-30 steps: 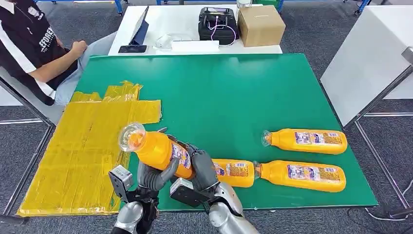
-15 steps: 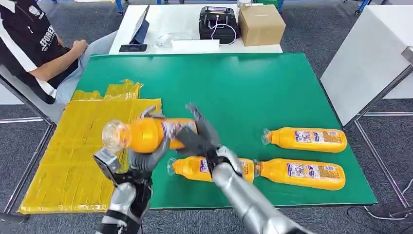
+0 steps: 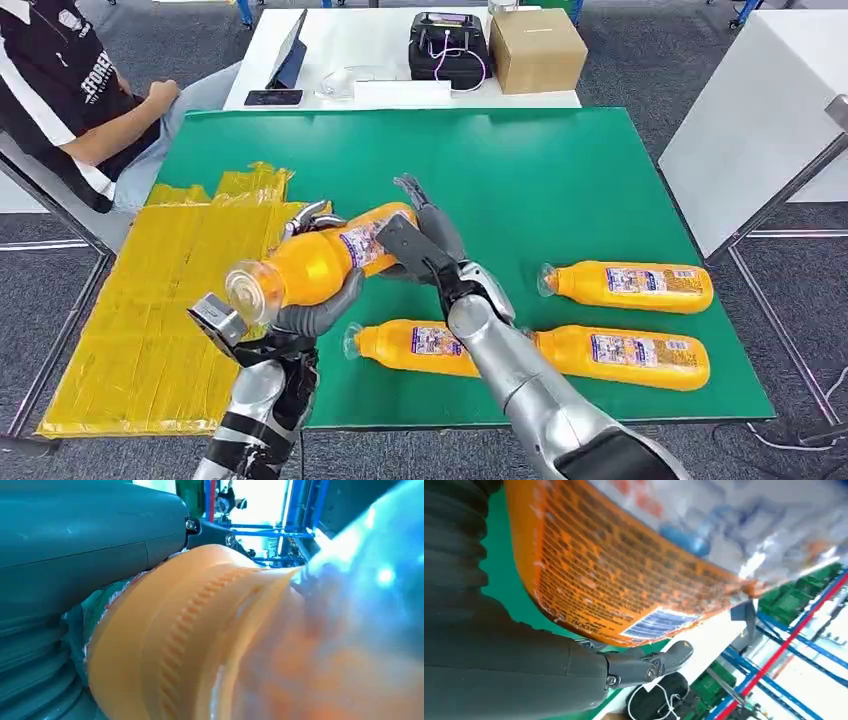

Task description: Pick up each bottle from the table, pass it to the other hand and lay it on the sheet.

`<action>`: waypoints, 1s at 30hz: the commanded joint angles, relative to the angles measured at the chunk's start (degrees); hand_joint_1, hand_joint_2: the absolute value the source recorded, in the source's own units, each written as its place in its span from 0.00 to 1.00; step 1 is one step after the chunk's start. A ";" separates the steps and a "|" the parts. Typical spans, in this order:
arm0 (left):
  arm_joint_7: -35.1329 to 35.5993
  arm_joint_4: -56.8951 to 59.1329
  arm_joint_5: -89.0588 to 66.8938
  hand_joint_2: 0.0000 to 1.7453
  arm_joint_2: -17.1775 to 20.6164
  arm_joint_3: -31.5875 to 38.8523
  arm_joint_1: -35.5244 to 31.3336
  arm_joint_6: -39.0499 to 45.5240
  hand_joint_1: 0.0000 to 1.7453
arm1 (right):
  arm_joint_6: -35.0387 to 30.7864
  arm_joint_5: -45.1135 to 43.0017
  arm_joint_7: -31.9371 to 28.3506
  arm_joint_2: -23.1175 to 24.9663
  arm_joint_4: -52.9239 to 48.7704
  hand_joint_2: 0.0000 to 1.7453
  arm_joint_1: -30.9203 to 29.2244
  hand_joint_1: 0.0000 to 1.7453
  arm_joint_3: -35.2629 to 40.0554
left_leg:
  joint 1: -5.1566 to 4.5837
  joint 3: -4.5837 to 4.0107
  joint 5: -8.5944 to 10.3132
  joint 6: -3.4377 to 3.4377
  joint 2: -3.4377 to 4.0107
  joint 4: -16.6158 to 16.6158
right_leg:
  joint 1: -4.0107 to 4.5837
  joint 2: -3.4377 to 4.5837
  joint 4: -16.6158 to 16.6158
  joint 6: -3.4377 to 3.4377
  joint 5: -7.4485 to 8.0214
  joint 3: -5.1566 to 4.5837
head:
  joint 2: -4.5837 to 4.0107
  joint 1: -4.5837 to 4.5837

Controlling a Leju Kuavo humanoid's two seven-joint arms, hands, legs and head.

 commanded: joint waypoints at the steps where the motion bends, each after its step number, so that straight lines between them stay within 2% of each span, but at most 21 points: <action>1: -0.58 -4.73 -4.41 1.00 2.21 2.80 8.49 4.09 1.00 | -0.84 0.89 -2.71 -6.02 -28.47 1.00 15.73 0.00 7.83 | 0.04 0.39 -0.16 -0.04 0.17 -0.15 | 0.05 0.09 -0.22 -0.05 -0.11 0.40 | 0.00 -0.02; 5: -0.76 -6.56 -4.60 1.00 1.51 5.24 9.87 4.29 1.00 | 0.54 0.58 -4.43 -8.05 -34.85 1.00 20.42 0.00 10.23 | -0.01 0.15 -0.17 -0.10 0.11 -0.07 | -0.01 0.07 -0.08 0.08 -0.18 0.15 | 0.00 0.02; 6: -0.94 -6.29 -4.53 1.00 1.39 5.57 9.83 4.28 1.00 | 1.98 -0.43 -5.39 -8.37 -35.61 1.00 21.02 0.00 10.70 | 0.07 0.62 -0.43 -0.13 0.34 -0.10 | 0.10 0.21 -0.25 0.04 -0.34 0.65 | 0.00 0.00; 8: -1.48 -5.30 -4.40 1.00 1.19 5.97 9.47 4.35 1.00 | 3.83 -1.70 -6.22 -8.70 -36.08 1.00 21.91 0.00 11.36 | -0.01 0.09 -0.23 -0.14 0.11 -0.05 | -0.01 0.06 -0.06 0.08 -0.17 0.08 | 0.00 -0.02; 12: -2.54 -5.40 -4.00 1.00 0.70 7.07 9.73 5.59 1.00 | 4.10 -1.37 -6.85 -8.42 -35.81 1.00 22.42 0.00 12.24 | 0.02 0.10 -0.23 -0.13 0.10 -0.05 | 0.01 0.05 -0.09 0.06 -0.17 0.07 | 0.00 -0.02; 18: -3.70 -6.27 -7.73 1.00 0.41 9.85 9.04 14.52 1.00 | 4.86 -1.52 -8.80 -8.53 -38.72 1.00 23.82 0.00 14.18 | 0.05 0.29 -0.32 -0.15 0.20 -0.05 | 0.05 0.11 -0.13 0.05 -0.25 0.26 | 0.00 -0.02; 19: -4.23 -5.99 -9.39 1.00 0.47 10.71 8.37 18.10 1.00 | 5.25 -1.56 -9.86 -8.92 -40.08 1.00 24.25 0.00 15.09 | 0.06 0.25 -0.31 -0.15 0.20 -0.04 | 0.06 0.12 -0.13 0.04 -0.23 0.21 | 0.00 -0.02; 20: -4.20 -5.80 -9.31 1.00 0.92 10.89 7.89 17.91 1.00 | 5.23 -1.62 -9.80 -8.95 -41.05 1.00 24.69 0.00 15.50 | 0.04 0.09 -0.23 -0.14 0.11 -0.03 | 0.03 0.05 -0.07 0.06 -0.19 0.05 | 0.00 -0.02; 21: -4.36 -5.69 -10.28 1.00 0.84 11.42 7.66 19.56 1.00 | 5.22 -1.55 -9.84 -9.09 -41.53 1.00 24.81 0.00 15.80 | 0.12 0.44 -0.40 -0.17 0.22 -0.05 | 0.13 0.08 -0.19 0.02 -0.31 0.45 | 0.00 -0.02; 24: -4.34 -4.80 -11.84 1.00 1.72 12.81 5.89 22.83 1.00 | 5.25 -1.29 -10.16 -9.86 -43.47 1.00 25.01 0.00 17.38 | 0.09 0.31 -0.32 -0.17 0.13 -0.05 | 0.10 0.03 -0.15 0.03 -0.27 0.31 | 0.00 -0.02; 25: -4.62 -4.20 -14.34 1.00 2.03 13.55 4.90 26.32 1.00 | 5.58 -1.31 -10.61 -10.38 -44.24 1.00 24.98 0.00 18.11 | 0.04 0.19 -0.26 -0.15 0.11 -0.04 | 0.04 0.04 -0.09 0.05 -0.23 0.16 | 0.00 -0.02; 30: -3.83 -2.70 -18.26 1.00 3.71 14.28 1.54 29.68 1.00 | 6.29 -2.41 -11.56 -11.03 -45.99 1.00 25.12 0.00 18.93 | 0.04 0.12 -0.21 -0.15 0.10 -0.05 | 0.03 0.04 -0.08 0.05 -0.18 0.07 | 0.00 -0.04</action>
